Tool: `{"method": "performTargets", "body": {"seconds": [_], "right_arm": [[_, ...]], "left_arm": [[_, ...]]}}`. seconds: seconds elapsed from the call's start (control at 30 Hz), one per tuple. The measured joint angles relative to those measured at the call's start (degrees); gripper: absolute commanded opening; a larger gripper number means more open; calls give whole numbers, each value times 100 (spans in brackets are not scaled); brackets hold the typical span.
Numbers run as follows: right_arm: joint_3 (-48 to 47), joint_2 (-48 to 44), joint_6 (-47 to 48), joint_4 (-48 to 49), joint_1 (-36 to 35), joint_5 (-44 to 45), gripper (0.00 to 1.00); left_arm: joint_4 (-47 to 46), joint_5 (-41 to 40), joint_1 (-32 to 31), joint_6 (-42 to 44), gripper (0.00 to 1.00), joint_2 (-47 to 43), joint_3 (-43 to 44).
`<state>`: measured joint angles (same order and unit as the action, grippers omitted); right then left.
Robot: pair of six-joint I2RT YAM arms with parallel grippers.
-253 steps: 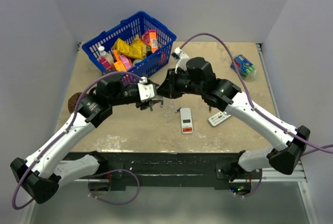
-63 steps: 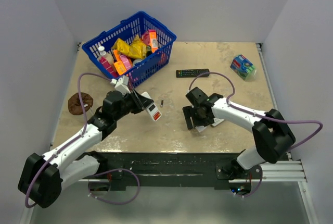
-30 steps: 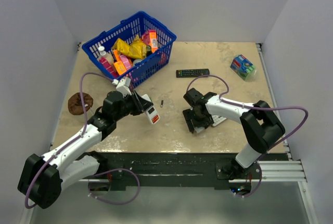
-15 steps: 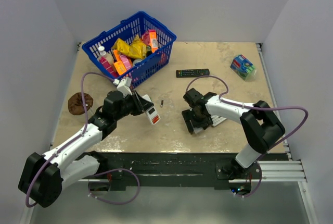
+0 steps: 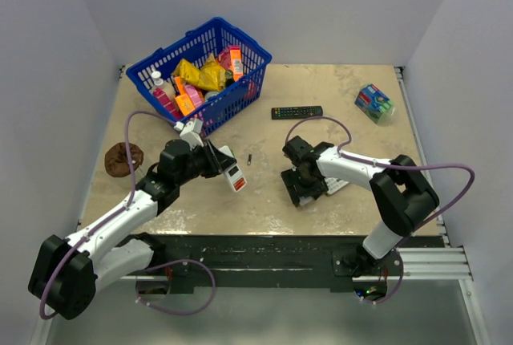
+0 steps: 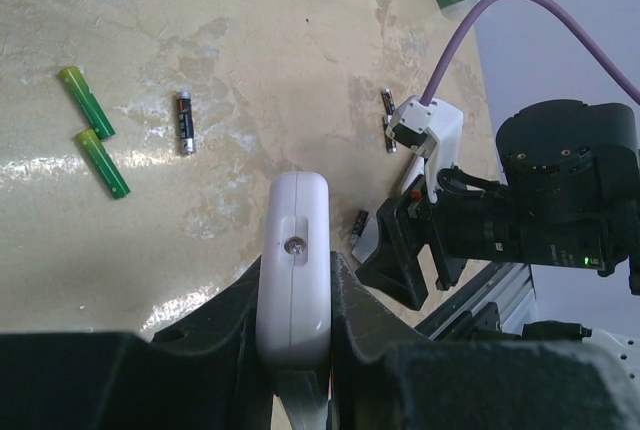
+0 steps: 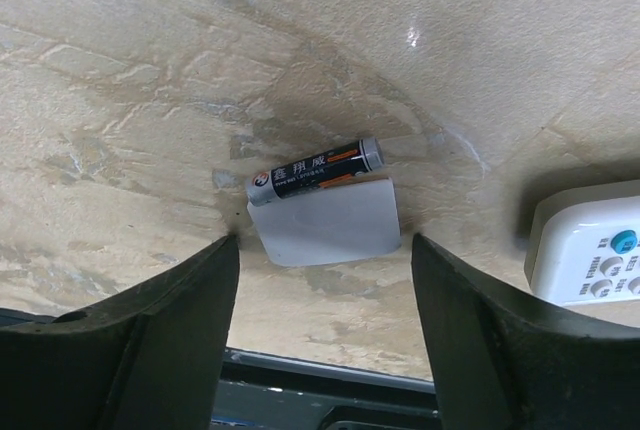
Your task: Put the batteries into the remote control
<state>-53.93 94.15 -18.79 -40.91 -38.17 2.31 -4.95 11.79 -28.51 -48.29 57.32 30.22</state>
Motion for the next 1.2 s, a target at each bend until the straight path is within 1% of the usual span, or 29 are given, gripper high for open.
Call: {"method": "performTargets", "body": {"seconds": [0.03,0.17,0.2,0.47,0.6,0.7,0.73,0.8,0.83,0.9,1.13,1.2], "right_arm": [[2,0,26,0,0,-24,66],[7,0,92,-2,0,-101,51],[9,-2,98,-4,0,-146,49],[42,-17,68,-2,-140,-232,48],[55,-22,-55,0,-509,-223,52],[55,-22,-155,2,-824,-166,58],[55,-20,-184,0,-887,-157,61],[55,-15,-240,2,-1016,-79,64],[55,-15,-264,13,-1075,-44,67],[55,-13,-291,24,-1158,9,69],[52,-9,-304,48,-1322,133,72],[52,-7,-304,48,-1327,149,76]], "left_arm": [[0,0,0,2,0,-2,0],[-2,0,0,11,0,-2,0],[-2,2,0,11,0,-2,0],[-7,7,0,11,0,-2,0],[-4,13,0,11,0,-2,0],[-4,17,0,11,0,-2,0],[-4,17,0,11,0,-2,0],[-4,20,2,11,0,-2,0],[-4,20,2,11,0,-2,0],[-2,22,4,13,0,-2,0],[2,22,37,13,0,-17,0],[7,22,37,13,0,-26,0]]}}
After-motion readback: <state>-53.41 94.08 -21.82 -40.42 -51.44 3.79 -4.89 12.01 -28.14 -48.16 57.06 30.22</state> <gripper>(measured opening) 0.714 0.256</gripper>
